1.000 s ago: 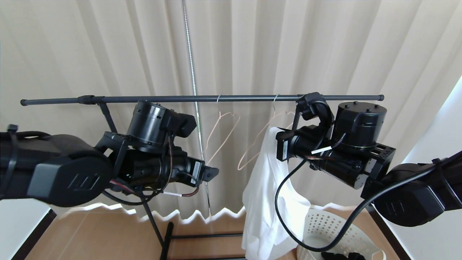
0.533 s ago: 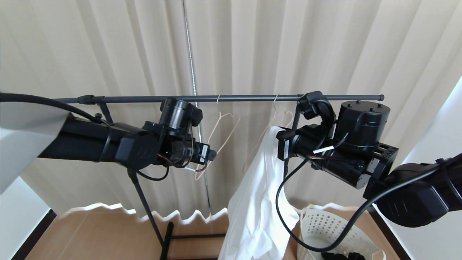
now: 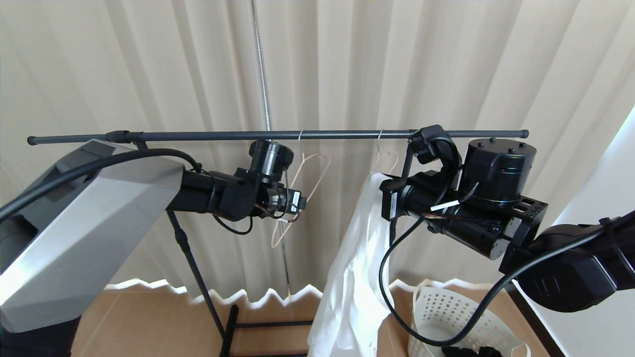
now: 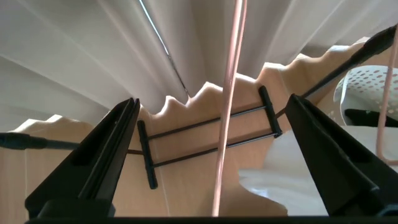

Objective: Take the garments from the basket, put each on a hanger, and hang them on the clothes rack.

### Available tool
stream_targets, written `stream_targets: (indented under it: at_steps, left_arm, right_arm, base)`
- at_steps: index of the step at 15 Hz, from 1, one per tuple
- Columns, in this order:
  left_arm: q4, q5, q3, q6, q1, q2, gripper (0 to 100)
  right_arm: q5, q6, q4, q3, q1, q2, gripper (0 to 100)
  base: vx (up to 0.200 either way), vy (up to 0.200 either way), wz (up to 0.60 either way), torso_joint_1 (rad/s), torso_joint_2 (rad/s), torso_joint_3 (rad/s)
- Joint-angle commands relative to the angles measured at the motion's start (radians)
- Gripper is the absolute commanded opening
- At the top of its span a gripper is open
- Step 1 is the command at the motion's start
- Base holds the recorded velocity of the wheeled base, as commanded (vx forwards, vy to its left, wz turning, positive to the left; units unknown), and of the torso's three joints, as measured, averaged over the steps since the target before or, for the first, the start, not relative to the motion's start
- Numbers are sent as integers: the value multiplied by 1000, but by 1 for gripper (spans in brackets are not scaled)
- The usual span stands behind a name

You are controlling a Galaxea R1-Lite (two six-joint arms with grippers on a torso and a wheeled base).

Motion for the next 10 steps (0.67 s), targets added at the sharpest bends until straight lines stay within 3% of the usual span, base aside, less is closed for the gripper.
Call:
stream_targets:
  at_steps: [1, 5, 10]
  left_arm:
    - [0, 2, -44, -2, 0, 64, 100]
    - [3, 37, -188, -3, 5, 176, 100]
    - [3, 36, -234, -8, 9, 214, 100]
  right_arm:
    - [0, 0, 0, 0, 0, 2, 0]
    - [0, 0, 0, -3, -1, 8, 0]
    - [0, 0, -2, -2, 0, 11, 0]
  base:
    - [0, 0, 0, 0, 0, 0]
    - [0, 0, 0, 0, 0, 0]
    - [0, 0, 0, 0, 0, 0]
